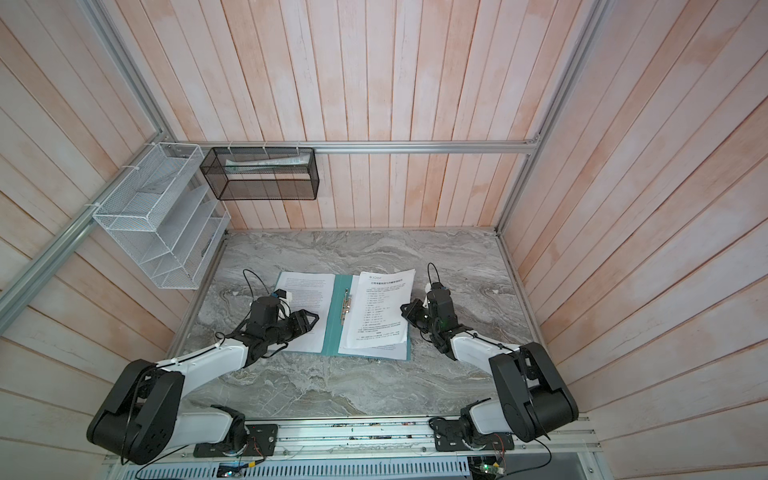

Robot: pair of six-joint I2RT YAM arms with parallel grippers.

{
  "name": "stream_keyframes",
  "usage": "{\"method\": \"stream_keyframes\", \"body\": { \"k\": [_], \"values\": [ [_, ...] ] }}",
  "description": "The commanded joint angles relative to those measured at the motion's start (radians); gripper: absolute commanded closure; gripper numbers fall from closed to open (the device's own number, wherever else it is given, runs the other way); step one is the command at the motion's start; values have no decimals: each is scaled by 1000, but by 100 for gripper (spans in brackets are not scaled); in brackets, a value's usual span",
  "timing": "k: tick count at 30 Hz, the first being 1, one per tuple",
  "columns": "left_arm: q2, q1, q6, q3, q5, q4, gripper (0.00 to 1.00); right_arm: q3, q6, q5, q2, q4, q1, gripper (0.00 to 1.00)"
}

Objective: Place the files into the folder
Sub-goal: 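Lay the XDOF sheet onto the clip on top of the other sheets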

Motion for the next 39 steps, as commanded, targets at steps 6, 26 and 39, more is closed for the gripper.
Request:
{"method": "stream_keyframes", "body": {
  "k": [6,26,39],
  "values": [
    [0,0,15,2,4,-8,35,50,-78,-63,14,-9,1,100],
    [10,0,13,2,2,-7,35,69,-36,-91,84,-10,30,100],
    [4,0,18,3,-8,-24,32,342,-355,47,176,-587,20,25]
  ]
}}
